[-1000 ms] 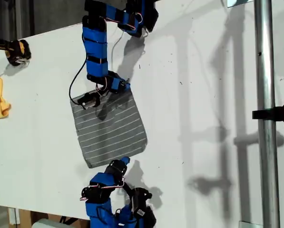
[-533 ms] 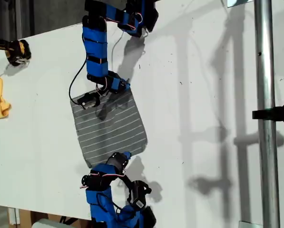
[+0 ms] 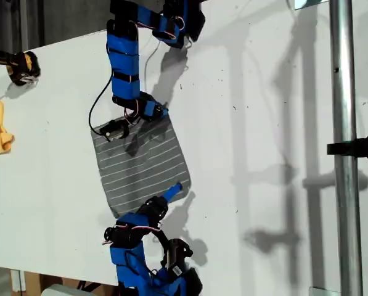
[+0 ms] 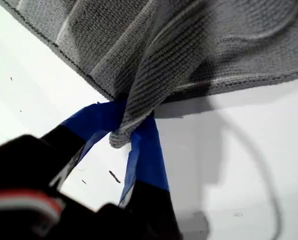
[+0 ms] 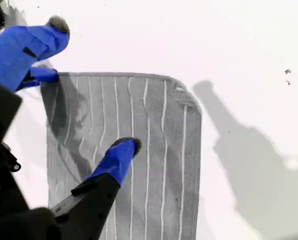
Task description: Grasp corners of a towel and fold twice.
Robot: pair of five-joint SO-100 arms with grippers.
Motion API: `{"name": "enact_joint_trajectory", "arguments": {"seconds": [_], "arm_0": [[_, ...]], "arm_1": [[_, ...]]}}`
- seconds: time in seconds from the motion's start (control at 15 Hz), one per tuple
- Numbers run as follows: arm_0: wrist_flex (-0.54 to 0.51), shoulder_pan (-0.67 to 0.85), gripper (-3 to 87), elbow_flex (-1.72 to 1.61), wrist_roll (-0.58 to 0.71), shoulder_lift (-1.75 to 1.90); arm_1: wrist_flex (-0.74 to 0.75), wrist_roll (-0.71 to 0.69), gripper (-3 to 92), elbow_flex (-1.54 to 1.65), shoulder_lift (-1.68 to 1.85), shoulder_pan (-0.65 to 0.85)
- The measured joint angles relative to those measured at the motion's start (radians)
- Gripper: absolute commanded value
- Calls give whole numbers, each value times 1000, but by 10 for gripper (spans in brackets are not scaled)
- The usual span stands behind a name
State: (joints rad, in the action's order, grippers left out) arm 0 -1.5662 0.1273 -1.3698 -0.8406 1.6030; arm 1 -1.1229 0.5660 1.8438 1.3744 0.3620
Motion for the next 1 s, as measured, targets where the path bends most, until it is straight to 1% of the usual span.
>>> {"name": "enact_joint_trajectory", "arguments": {"seconds": [0.07,0.27,0.53,0.73,0.87,1.0], "arm_0": [[14,0,353,-34,-3,-3],[135,6,345,-189,-52,-46],[275,37,330,-239,-97,-178],[311,67,312,-239,-133,-255],[319,69,290,-239,-181,-307],[319,69,241,-239,-218,-351]], "arm_1": [[0,5,-1,0,8,0],[2,8,-1,9,11,0],[0,14,-1,25,29,0],[0,17,-1,34,60,0],[0,17,-1,38,61,0],[0,17,-1,40,66,0]]}}
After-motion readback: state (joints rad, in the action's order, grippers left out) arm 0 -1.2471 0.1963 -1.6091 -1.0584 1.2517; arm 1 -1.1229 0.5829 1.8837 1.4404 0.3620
